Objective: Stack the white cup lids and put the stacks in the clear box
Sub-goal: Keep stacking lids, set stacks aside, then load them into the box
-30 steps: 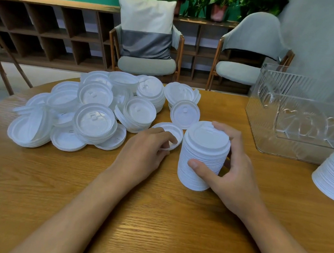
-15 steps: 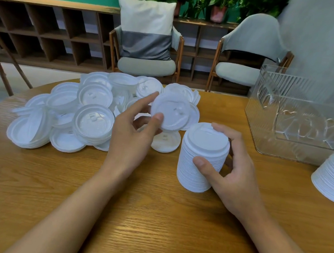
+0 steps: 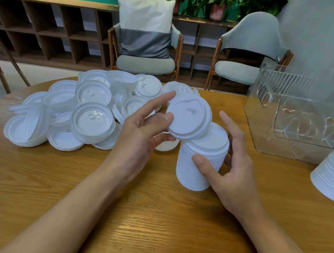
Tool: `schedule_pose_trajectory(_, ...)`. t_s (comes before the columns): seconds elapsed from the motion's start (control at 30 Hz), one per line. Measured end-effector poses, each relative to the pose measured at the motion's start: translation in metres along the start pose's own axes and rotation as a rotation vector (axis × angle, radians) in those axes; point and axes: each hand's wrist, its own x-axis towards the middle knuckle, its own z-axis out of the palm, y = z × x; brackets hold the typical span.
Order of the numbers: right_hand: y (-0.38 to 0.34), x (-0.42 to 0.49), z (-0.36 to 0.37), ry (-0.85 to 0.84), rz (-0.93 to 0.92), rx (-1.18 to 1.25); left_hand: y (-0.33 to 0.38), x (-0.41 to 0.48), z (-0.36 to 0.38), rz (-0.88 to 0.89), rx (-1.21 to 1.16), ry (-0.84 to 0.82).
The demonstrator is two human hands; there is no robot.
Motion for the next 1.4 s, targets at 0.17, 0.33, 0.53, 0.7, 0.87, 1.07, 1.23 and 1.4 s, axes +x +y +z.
schedule_pose_trajectory(0.17,0.001,0.0,0.001,0.001,-0.021,-0.017,-0.005,-0.006,0.01,0.074,0.302,-0.002)
schedule_pose_trajectory(0.33,0.003,0.0,0.001,-0.006,-0.035,-0.02,-0.006,-0.007,0.011,0.09,0.489,-0.003)
schedule_pose_trajectory(0.53,0.001,-0.002,0.003,-0.027,-0.061,-0.016,0.002,-0.009,0.002,0.044,0.448,-0.228)
schedule_pose_trajectory(0.7,-0.002,-0.002,0.004,-0.035,-0.07,0.028,0.006,-0.01,0.003,0.066,0.423,-0.221)
schedule_pose_trajectory(0.87,-0.004,-0.002,0.005,-0.042,-0.079,0.053,-0.003,-0.011,0.009,0.141,0.558,-0.076)
schedule_pose_trajectory(1.07,-0.004,-0.001,0.004,-0.036,-0.08,0.043,-0.008,-0.016,0.021,0.13,0.581,-0.025)
schedule_pose_trajectory(1.23,-0.006,-0.002,0.005,-0.037,-0.061,0.048,-0.002,-0.015,0.017,0.11,0.521,-0.112)
schedule_pose_trajectory(1.4,-0.007,-0.002,0.003,-0.053,-0.055,0.055,0.0,-0.014,0.017,0.128,0.549,-0.102)
